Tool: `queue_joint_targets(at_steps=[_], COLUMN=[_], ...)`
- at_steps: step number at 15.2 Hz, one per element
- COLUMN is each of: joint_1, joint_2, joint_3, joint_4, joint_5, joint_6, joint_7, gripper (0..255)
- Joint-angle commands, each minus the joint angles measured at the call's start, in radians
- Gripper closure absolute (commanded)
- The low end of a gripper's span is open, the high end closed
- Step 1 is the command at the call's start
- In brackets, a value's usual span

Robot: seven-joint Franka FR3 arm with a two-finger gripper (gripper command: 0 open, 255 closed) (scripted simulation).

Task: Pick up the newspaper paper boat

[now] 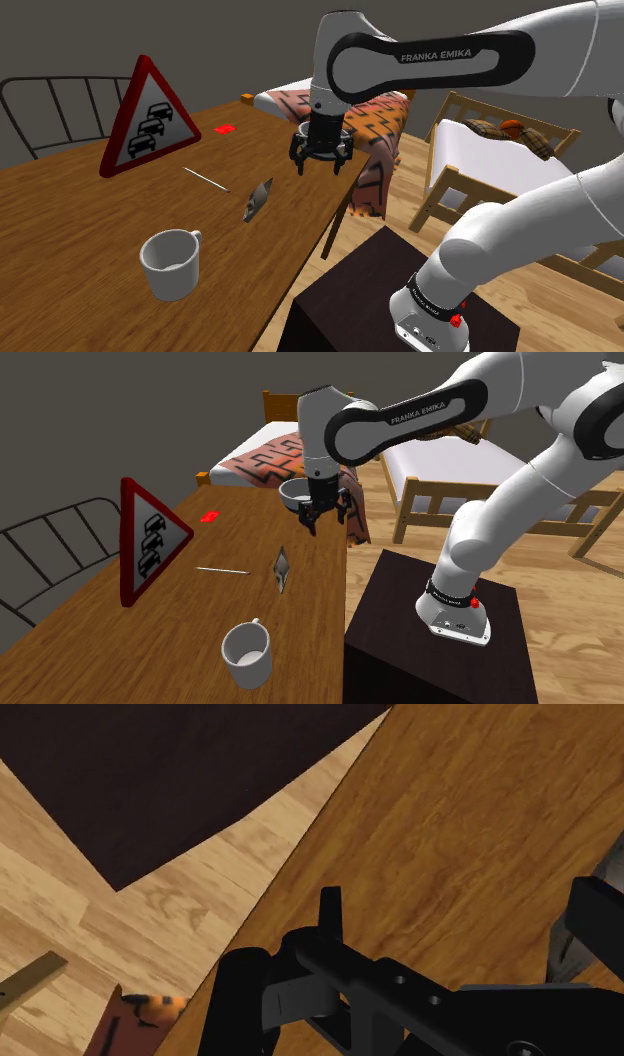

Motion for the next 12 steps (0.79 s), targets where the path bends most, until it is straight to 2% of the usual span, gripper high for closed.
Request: queue_joint_targets(at_steps=[1,5,10,12], joint_1=[-0.013,-0.041,-0.058,-0.054], joint_2=[0.067,0.222,0.439,0.471], joint_3=[0.04,0.116,0.178,0.179], joint_4=[0.028,0.113,0.25,0.26], joint_5=[0.003,-0.025,-0.118,-0.136], joint_6=[0.045,0.124,0.197,0.216], joint_7=[0.095,0.287,0.54,0.572], gripper=[0,0,0,0])
